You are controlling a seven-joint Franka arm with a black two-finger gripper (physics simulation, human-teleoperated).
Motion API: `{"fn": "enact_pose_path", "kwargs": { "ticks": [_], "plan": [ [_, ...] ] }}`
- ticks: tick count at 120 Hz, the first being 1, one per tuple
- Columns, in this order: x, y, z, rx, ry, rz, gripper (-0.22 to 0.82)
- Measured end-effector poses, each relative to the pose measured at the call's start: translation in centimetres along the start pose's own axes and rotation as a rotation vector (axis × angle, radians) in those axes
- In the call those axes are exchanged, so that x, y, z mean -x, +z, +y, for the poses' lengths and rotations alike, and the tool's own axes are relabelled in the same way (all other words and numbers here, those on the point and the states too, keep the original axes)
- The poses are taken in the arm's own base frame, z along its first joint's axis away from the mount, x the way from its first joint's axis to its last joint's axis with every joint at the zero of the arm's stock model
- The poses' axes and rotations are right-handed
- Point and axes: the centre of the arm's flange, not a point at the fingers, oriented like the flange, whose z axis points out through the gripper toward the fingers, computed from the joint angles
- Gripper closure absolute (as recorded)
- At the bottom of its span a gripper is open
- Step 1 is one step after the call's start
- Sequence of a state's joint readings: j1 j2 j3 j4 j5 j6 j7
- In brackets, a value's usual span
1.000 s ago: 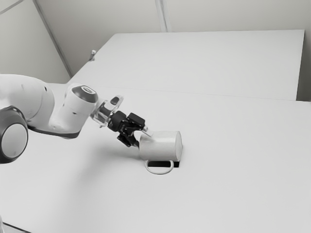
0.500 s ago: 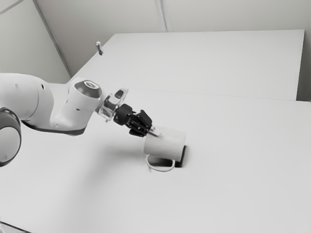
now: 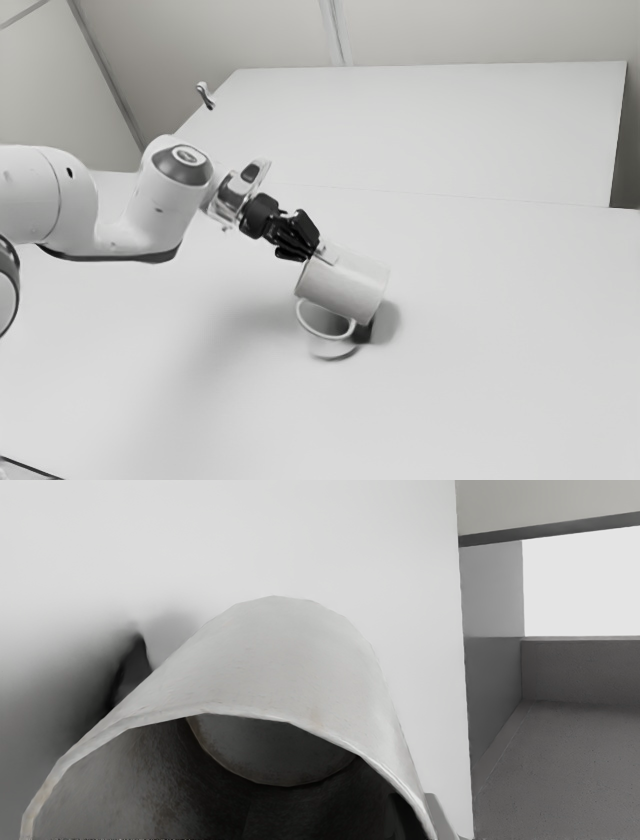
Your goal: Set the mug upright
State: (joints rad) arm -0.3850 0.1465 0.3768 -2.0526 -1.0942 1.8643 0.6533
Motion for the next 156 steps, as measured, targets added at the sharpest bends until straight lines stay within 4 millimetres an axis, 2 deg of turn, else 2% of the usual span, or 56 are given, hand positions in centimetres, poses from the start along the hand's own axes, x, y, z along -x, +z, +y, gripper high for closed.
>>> {"fn": "enact_pose_path", "kwargs": {
  "ticks": [11,22,56,85,110,134,156],
  "plan": [
    [0.7,-0.2,2.3,-0.081,0.057,-0.042,0.78],
    [1.6,0.0,4.7,-0.239,0.132,-0.118,0.78],
    [2.7,2.2,7.7,-0.765,0.265,-0.296,0.79],
    [2.4,5.9,7.8,-0.986,0.262,-0.344,0.79],
    [-0.7,4.4,6.5,-1.065,0.161,-0.278,0.79],
    [-2.1,5.5,6.1,-1.085,0.104,-0.245,0.79],
    [-2.5,6.1,5.8,-1.071,0.059,-0.209,0.79]
  ]
}}
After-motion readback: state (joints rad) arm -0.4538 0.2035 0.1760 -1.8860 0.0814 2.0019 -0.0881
